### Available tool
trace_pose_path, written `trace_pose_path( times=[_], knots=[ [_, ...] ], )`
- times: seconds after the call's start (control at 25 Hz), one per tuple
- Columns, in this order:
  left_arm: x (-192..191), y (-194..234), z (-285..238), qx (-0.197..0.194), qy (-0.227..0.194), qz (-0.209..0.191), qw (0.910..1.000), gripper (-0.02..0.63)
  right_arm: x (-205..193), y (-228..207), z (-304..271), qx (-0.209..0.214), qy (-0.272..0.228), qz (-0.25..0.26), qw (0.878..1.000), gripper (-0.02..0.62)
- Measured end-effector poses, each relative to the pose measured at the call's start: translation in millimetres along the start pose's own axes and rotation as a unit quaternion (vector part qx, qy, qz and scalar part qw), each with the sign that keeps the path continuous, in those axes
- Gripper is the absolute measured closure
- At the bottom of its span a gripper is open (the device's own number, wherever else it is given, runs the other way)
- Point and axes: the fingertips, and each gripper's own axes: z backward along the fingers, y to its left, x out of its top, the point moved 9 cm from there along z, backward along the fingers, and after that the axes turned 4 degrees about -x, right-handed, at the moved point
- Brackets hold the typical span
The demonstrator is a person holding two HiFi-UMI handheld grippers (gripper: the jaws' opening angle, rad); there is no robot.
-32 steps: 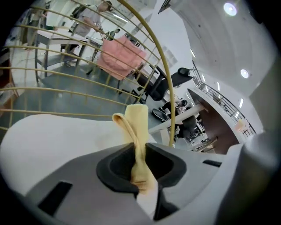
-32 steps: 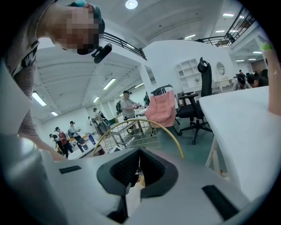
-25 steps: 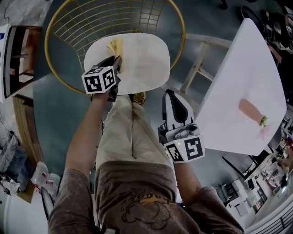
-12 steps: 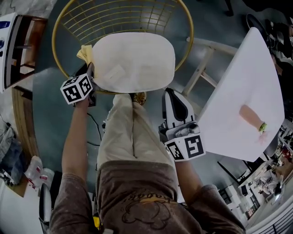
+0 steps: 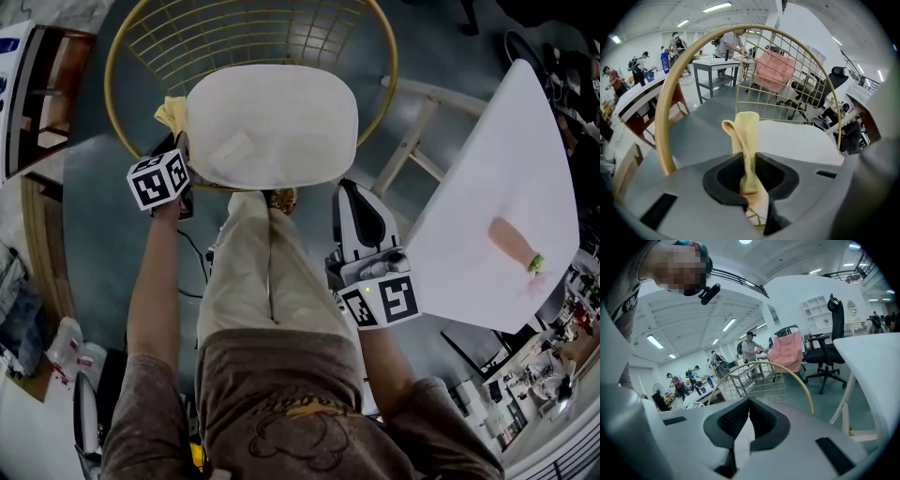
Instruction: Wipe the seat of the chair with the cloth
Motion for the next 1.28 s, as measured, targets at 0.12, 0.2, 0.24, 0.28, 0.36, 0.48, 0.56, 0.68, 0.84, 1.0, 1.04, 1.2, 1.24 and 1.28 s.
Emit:
trace_pose_path(
  times=[0.12,0.2,0.24,0.28,0.36,0.48,0.56,0.68,0.84,1.0,1.04,1.2,1.24,1.28],
  knots=[
    [1.6,-3.3,-2.7,0.001,0.005,0.002,1.0,0.531,-1.3,-0.8,-0.2,-0.001,0.001,-0.002,1.0,0.568],
    [2.3,-5.9,-3.8,0.003,0.009,0.0,1.0,0.531,-2.4,-0.9,0.0,-0.002,0.001,-0.004,1.0,0.568],
    [2.4,-7.1,-4.2,0.004,0.01,0.0,0.9999,0.531,-3.0,-1.0,0.1,-0.003,0.001,-0.005,1.0,0.568],
    [2.3,-8.4,-4.6,0.004,0.012,0.001,0.9999,0.531,-3.7,-1.1,0.3,-0.003,0.001,-0.006,1.0,0.568],
    [2.2,-11.2,-5.8,0.006,0.014,0.004,0.9999,0.531,-5.1,-1.6,0.6,-0.004,0.002,-0.008,1.0,0.568],
    [4.0,-16.9,-8.4,0.007,0.016,-0.005,0.9998,0.531,-7.2,-2.9,0.3,-0.007,0.003,-0.01,1.0,0.568],
    [4.4,-25.2,-12.4,-0.007,0.02,-0.019,0.9996,0.531,-9.4,-3.9,0.7,-0.008,0.004,-0.011,1.0,0.568],
    [1.8,-39.3,-22.7,-0.021,0.034,-0.032,0.9987,0.531,-11.6,-5.5,1.7,-0.011,0.008,-0.012,1.0,0.568],
    [-1.9,-60.5,-38.6,-0.043,0.052,-0.029,0.9973,0.531,-11.1,-7.7,4.0,-0.015,0.008,-0.013,1.0,0.568],
    [-11.4,-93.1,-57.5,-0.069,0.076,-0.042,0.9938,0.531,-12.6,-11.0,7.8,-0.02,0.008,-0.015,1.0,0.568],
    [-12.5,-102.1,-61.2,-0.076,0.079,-0.045,0.993,0.531,-12.8,-11.9,9.0,-0.022,0.008,-0.016,1.0,0.568],
    [-13.2,-138.1,-73.8,-0.096,0.084,-0.069,0.9894,0.531,-14.0,-15.6,14.9,-0.029,0.006,-0.02,0.999,0.568],
    [-12.9,-145.4,-75.7,-0.098,0.085,-0.077,0.9885,0.531,-14.6,-16.7,16.5,-0.032,0.007,-0.021,0.999,0.568],
    [-12.3,-151.8,-77.2,-0.101,0.085,-0.083,0.9877,0.531,-15.0,-18.0,18.4,-0.034,0.007,-0.023,0.999,0.568]
  ],
)
